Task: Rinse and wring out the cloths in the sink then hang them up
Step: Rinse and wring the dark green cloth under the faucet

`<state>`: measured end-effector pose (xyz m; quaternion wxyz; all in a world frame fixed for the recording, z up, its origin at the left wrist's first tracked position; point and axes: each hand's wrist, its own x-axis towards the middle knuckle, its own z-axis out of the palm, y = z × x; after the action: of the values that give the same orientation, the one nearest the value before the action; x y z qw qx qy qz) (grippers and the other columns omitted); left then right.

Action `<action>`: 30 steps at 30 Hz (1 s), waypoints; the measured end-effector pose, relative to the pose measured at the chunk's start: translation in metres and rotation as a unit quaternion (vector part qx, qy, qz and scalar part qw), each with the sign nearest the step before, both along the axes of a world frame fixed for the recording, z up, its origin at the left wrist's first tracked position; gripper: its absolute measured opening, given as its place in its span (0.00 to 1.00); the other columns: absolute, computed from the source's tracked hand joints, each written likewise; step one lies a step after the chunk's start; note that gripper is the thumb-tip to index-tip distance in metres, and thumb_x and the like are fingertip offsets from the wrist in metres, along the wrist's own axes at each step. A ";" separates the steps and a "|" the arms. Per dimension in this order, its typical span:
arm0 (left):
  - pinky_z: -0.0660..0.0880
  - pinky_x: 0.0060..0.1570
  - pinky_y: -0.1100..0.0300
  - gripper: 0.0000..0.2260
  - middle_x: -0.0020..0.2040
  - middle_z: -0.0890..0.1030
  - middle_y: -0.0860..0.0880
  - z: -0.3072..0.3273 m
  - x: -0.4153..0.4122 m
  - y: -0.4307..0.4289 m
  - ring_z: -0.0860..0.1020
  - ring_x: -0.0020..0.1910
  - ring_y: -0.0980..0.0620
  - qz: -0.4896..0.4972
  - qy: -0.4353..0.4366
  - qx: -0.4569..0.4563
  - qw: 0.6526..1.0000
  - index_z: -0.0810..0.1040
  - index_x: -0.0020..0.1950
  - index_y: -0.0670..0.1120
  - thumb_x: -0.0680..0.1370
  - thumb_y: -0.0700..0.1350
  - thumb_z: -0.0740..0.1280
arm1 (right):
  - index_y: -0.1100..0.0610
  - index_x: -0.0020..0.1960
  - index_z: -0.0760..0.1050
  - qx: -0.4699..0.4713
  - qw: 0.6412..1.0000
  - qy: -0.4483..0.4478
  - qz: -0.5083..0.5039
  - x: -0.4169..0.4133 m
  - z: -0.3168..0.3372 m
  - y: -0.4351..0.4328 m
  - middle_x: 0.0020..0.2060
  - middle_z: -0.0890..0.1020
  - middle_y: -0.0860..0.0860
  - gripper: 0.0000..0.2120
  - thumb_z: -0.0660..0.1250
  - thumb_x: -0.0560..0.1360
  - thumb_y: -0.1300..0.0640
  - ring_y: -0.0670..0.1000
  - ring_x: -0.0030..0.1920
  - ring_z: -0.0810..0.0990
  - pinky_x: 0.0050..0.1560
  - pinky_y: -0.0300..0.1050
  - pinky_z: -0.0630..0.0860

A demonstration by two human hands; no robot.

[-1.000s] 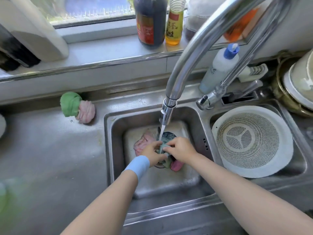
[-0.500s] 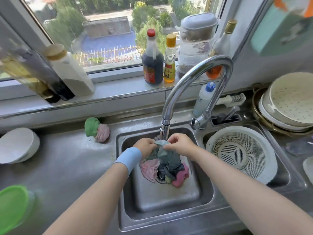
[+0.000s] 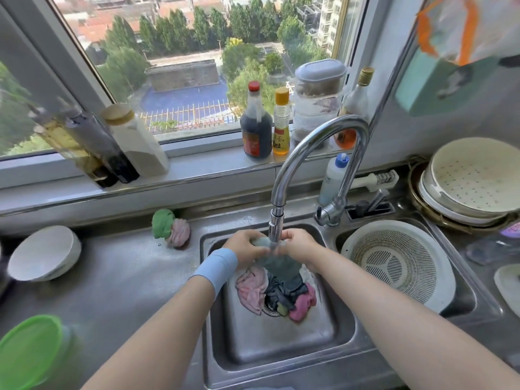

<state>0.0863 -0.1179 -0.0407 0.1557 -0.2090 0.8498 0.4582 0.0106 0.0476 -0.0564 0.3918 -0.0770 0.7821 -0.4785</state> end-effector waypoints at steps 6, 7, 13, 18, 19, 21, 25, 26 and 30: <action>0.78 0.37 0.62 0.18 0.45 0.81 0.47 0.001 -0.001 0.006 0.80 0.38 0.52 0.095 0.040 0.088 0.991 0.72 0.55 0.52 0.71 0.36 0.73 | 0.50 0.50 0.86 -0.023 0.999 0.039 0.016 0.010 -0.001 0.011 0.34 0.85 0.41 0.06 0.75 0.74 0.51 0.36 0.34 0.78 0.32 0.28 0.70; 0.79 0.39 0.61 0.20 0.45 0.81 0.48 -0.002 -0.001 0.008 0.80 0.39 0.53 0.106 0.042 0.104 0.988 0.72 0.57 0.50 0.71 0.35 0.73 | 0.48 0.49 0.86 -0.024 0.998 0.057 -0.002 0.010 -0.001 0.012 0.32 0.83 0.39 0.06 0.74 0.75 0.48 0.36 0.31 0.77 0.31 0.28 0.69; 0.77 0.57 0.54 0.23 0.56 0.80 0.46 -0.020 0.003 0.019 0.80 0.55 0.47 0.230 -0.048 0.163 0.958 0.75 0.64 0.43 0.71 0.41 0.76 | 0.40 0.38 0.83 -0.057 0.990 0.105 -0.074 0.012 -0.010 0.012 0.36 0.83 0.34 0.15 0.71 0.76 0.60 0.30 0.41 0.79 0.40 0.23 0.72; 0.67 0.31 0.61 0.17 0.34 0.76 0.48 -0.022 0.006 0.032 0.69 0.29 0.52 0.237 -0.161 0.241 0.927 0.79 0.46 0.44 0.77 0.59 0.68 | 0.43 0.43 0.86 -0.107 0.991 0.052 -0.053 0.013 -0.007 0.006 0.44 0.87 0.42 0.13 0.73 0.75 0.61 0.43 0.50 0.84 0.53 0.34 0.78; 0.69 0.31 0.61 0.16 0.34 0.75 0.47 -0.022 0.005 0.035 0.70 0.30 0.51 0.278 -0.157 0.334 0.887 0.78 0.46 0.44 0.78 0.57 0.67 | 0.44 0.42 0.86 -0.112 0.992 0.038 -0.047 0.013 -0.008 0.007 0.44 0.87 0.43 0.13 0.73 0.75 0.62 0.43 0.48 0.84 0.52 0.34 0.78; 0.78 0.36 0.57 0.11 0.40 0.78 0.44 -0.024 0.001 0.035 0.77 0.38 0.48 0.361 -0.099 0.452 0.810 0.79 0.48 0.41 0.81 0.48 0.65 | 0.49 0.46 0.86 -0.109 0.993 0.020 -0.037 0.013 -0.012 0.009 0.42 0.87 0.45 0.10 0.73 0.75 0.64 0.41 0.44 0.84 0.47 0.31 0.77; 0.80 0.44 0.55 0.08 0.47 0.80 0.40 -0.019 -0.005 0.034 0.80 0.44 0.46 0.446 -0.049 0.536 0.715 0.76 0.50 0.37 0.82 0.42 0.64 | 0.53 0.46 0.85 -0.049 0.996 0.035 -0.061 0.015 -0.024 0.016 0.40 0.87 0.47 0.06 0.71 0.76 0.61 0.42 0.40 0.81 0.43 0.35 0.76; 0.79 0.49 0.54 0.07 0.47 0.79 0.41 -0.018 -0.006 0.034 0.80 0.44 0.47 0.458 -0.051 0.550 0.697 0.76 0.50 0.36 0.81 0.41 0.65 | 0.52 0.44 0.84 -0.022 0.995 0.058 -0.080 0.013 -0.027 0.017 0.38 0.85 0.46 0.06 0.70 0.76 0.59 0.43 0.38 0.79 0.41 0.38 0.75; 0.78 0.52 0.52 0.07 0.48 0.78 0.41 -0.018 -0.009 0.037 0.80 0.49 0.46 0.491 -0.061 0.598 0.630 0.75 0.56 0.34 0.81 0.37 0.64 | 0.61 0.42 0.78 -0.002 0.990 0.075 -0.116 0.010 -0.030 0.016 0.33 0.77 0.49 0.07 0.64 0.75 0.60 0.48 0.35 0.72 0.38 0.45 0.69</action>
<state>0.0772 -0.0812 -0.0584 0.0505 -0.4839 0.1494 0.8608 0.0211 0.0631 -0.0863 0.2740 -0.0224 0.8117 -0.5154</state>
